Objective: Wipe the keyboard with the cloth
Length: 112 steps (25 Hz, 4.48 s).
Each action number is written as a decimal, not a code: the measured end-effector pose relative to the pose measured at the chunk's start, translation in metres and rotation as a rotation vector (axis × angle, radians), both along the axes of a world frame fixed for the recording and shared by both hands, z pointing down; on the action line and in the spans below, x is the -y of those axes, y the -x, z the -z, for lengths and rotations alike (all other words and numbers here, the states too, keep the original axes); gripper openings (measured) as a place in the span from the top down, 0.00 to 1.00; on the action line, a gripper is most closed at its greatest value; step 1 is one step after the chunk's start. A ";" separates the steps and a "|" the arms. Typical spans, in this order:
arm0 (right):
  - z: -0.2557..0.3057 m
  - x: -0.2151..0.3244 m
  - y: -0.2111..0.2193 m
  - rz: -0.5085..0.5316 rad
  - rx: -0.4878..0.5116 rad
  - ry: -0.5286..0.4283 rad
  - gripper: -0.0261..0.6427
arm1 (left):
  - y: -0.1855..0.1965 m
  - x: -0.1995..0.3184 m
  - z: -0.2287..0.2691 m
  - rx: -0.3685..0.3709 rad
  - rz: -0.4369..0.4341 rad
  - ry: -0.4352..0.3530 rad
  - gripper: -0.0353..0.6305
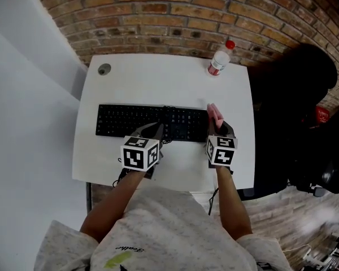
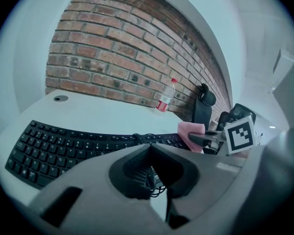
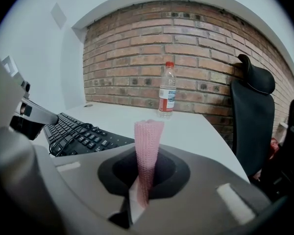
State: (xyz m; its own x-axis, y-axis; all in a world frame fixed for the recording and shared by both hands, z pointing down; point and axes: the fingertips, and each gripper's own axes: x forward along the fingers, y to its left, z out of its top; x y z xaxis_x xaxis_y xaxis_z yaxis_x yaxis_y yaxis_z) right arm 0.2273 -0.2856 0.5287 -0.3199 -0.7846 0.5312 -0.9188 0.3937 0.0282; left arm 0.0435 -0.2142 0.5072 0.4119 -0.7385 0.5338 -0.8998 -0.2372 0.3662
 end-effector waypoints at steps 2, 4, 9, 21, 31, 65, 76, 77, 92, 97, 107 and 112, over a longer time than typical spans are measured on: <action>0.000 0.005 0.001 0.011 -0.001 -0.001 0.92 | 0.000 0.001 0.000 0.001 0.008 0.001 0.96; 0.000 0.009 0.002 0.024 -0.003 -0.003 0.92 | 0.001 0.003 -0.001 0.004 0.015 0.002 0.96; -0.001 0.021 0.001 0.050 -0.005 -0.004 0.92 | 0.004 0.007 -0.001 0.009 0.048 0.000 0.96; 0.007 0.043 0.008 0.227 -0.083 -0.027 0.92 | 0.010 0.009 -0.004 0.016 0.106 0.004 0.96; 0.016 0.053 0.030 0.494 -0.269 -0.084 0.92 | 0.022 0.010 -0.001 0.020 0.131 -0.013 0.96; 0.012 0.016 0.162 0.631 -0.251 0.033 0.92 | 0.130 -0.012 0.006 -0.058 0.198 -0.042 0.96; 0.013 0.008 0.196 0.687 -0.270 0.041 0.92 | 0.149 -0.019 0.009 -0.074 0.212 -0.056 0.96; 0.012 0.007 0.200 0.693 -0.273 0.042 0.92 | 0.151 -0.020 0.009 -0.076 0.215 -0.057 0.96; 0.013 -0.010 0.253 0.762 -0.271 0.055 0.92 | 0.185 -0.030 0.011 -0.099 0.261 -0.075 0.96; 0.012 -0.016 0.268 0.780 -0.269 0.058 0.92 | 0.196 -0.034 0.012 -0.100 0.276 -0.080 0.96; 0.011 -0.026 0.311 0.831 -0.264 0.049 0.92 | 0.228 -0.048 0.008 -0.100 0.317 -0.078 0.96; 0.011 -0.031 0.334 0.859 -0.261 0.044 0.92 | 0.244 -0.055 0.007 -0.098 0.341 -0.078 0.96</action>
